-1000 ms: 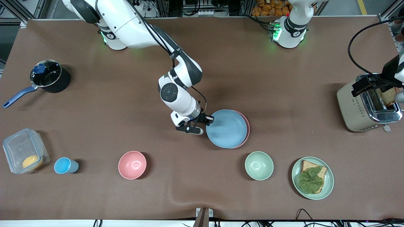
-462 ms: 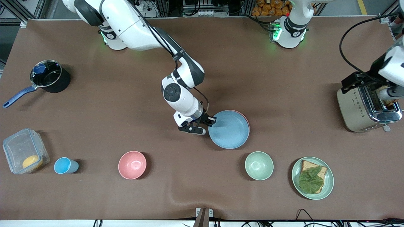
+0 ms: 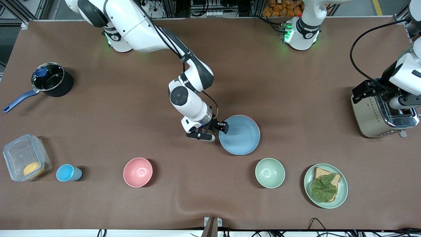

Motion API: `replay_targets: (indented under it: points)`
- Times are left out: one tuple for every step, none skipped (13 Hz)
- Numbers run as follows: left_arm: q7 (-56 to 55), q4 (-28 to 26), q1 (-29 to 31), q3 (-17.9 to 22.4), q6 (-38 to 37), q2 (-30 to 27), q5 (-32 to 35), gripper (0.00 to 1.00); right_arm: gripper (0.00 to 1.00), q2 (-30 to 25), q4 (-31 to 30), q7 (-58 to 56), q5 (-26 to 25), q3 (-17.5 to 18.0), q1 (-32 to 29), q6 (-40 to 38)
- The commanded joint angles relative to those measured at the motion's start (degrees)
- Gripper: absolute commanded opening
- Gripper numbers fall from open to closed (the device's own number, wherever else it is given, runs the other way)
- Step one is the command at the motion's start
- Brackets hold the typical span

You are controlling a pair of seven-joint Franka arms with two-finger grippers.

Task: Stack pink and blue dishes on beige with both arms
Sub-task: 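Open the right gripper to release the blue plate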

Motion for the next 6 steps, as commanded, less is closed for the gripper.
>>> replay_targets:
  points:
    - [1.84, -0.99, -0.59, 0.98, 0.22, -0.85, -1.39, 1.00, 1.00, -4.75, -0.24, -4.13, -0.37, -0.10, -5.15, -9.56]
    - [1.93, -1.60, -0.15, 1.07, 0.04, -1.47, -1.30, 1.00, 1.00, -6.24, -0.32, -9.30, -0.54, -0.10, -7.78, -13.26]
    - [2.02, -2.91, 0.38, 1.07, 0.21, -2.69, -1.30, 1.00, 1.00, -7.48, -0.24, -14.48, -0.63, -0.10, -10.94, -17.03]
    - [2.02, -3.53, 0.55, 1.16, 0.13, -3.48, -1.30, 1.00, 1.00, -8.88, -0.50, -19.32, -0.63, -0.19, -14.02, -20.90]
    - [2.02, -3.36, 0.38, 1.25, -0.05, -3.49, -1.30, 1.00, 1.00, -10.46, -0.94, -22.68, -1.24, -0.71, -16.40, -25.03]
    - [1.59, -2.92, 0.29, 1.25, -0.66, -3.32, -1.21, 1.00, 1.00, -11.78, -1.20, -25.15, -4.12, -2.28, -18.60, -28.99]
